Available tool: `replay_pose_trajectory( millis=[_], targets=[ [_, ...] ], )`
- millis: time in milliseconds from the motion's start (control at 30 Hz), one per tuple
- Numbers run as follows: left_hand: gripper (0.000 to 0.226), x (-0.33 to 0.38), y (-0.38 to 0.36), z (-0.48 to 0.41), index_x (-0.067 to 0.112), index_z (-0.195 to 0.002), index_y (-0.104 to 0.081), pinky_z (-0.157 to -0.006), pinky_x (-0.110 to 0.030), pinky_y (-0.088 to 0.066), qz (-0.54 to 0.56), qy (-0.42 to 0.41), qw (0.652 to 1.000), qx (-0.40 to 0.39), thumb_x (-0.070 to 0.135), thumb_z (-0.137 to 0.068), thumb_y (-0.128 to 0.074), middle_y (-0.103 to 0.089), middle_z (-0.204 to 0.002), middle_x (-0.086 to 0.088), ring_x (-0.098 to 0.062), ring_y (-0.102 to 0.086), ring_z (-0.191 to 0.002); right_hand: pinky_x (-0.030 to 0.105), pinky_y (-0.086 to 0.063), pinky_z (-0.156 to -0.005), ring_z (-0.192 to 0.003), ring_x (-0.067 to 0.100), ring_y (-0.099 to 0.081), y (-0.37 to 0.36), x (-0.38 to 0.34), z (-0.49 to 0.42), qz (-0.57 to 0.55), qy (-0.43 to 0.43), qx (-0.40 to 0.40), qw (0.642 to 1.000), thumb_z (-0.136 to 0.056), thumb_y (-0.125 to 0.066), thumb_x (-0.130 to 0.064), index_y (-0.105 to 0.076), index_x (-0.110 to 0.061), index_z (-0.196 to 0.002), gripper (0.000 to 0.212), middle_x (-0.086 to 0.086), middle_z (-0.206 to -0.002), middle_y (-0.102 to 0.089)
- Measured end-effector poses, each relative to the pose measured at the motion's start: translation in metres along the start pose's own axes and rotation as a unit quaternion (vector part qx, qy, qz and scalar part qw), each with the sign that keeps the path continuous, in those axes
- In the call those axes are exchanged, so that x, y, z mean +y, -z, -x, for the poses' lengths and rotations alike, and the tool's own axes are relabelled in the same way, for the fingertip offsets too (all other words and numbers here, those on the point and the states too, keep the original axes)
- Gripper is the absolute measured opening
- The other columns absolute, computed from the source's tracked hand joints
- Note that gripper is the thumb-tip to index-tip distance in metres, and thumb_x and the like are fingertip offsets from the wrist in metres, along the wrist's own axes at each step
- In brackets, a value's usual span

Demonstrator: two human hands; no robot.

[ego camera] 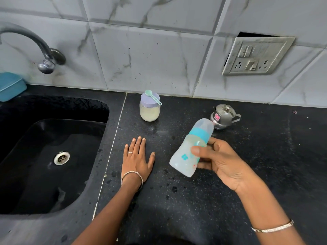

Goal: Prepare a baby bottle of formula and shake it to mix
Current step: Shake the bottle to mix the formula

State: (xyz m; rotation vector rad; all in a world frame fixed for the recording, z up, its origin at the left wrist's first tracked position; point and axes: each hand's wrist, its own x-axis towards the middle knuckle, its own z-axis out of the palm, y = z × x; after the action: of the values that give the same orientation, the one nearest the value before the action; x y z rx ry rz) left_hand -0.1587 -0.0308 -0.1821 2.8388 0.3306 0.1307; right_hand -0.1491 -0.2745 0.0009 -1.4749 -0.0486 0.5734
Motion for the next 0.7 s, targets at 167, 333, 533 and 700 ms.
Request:
replay_pose_trajectory(
  millis=[167,333,533,700],
  targets=[
    [0.081,-0.0009,-0.0008,0.0009,0.018,-0.159,-0.021,-0.127,-0.042,-0.003,0.000,0.001,1.000,-0.003,0.063,-0.093,-0.009,-0.020,-0.167,0.000,-0.019,-0.011,-0.156,0.028,-0.065,-0.071,-0.091,0.016,-0.079,-0.0008,-0.0023,0.0015,-0.005,0.038,0.042,0.998,-0.057,-0.085,-0.010,-0.072,-0.015,-0.113,0.058,0.005,-0.102,-0.082],
    [0.080,-0.0010,-0.0022,0.0006,0.017,-0.159,-0.024,-0.127,-0.043,-0.006,0.007,0.003,1.000,0.001,0.063,-0.094,-0.012,-0.023,-0.167,-0.001,-0.020,-0.013,-0.156,0.028,-0.064,-0.078,-0.093,0.016,-0.079,0.0019,0.0007,0.0027,0.012,0.051,0.057,0.997,-0.056,-0.086,-0.009,-0.073,-0.017,-0.113,0.059,0.004,-0.104,-0.082],
    [0.081,-0.0002,-0.0013,0.0003,0.019,-0.159,-0.022,-0.127,-0.041,-0.003,-0.002,0.003,1.000,0.000,0.063,-0.093,-0.009,-0.021,-0.167,0.000,-0.019,-0.012,-0.156,0.033,-0.064,-0.070,-0.098,0.025,-0.079,-0.0007,0.0031,0.0067,0.008,0.035,0.068,0.997,-0.059,-0.088,-0.012,-0.052,-0.034,-0.140,0.091,0.013,-0.104,-0.081],
    [0.079,0.0003,-0.0006,0.0010,0.018,-0.159,-0.022,-0.127,-0.041,-0.003,-0.003,0.003,1.000,0.002,0.062,-0.094,-0.011,-0.022,-0.167,0.000,-0.019,-0.012,-0.156,0.034,-0.064,-0.069,-0.099,0.024,-0.078,0.0044,-0.0024,0.0057,-0.055,0.079,0.131,0.987,-0.073,-0.081,-0.017,-0.032,-0.054,-0.148,0.097,-0.001,-0.100,-0.082]
  ],
)
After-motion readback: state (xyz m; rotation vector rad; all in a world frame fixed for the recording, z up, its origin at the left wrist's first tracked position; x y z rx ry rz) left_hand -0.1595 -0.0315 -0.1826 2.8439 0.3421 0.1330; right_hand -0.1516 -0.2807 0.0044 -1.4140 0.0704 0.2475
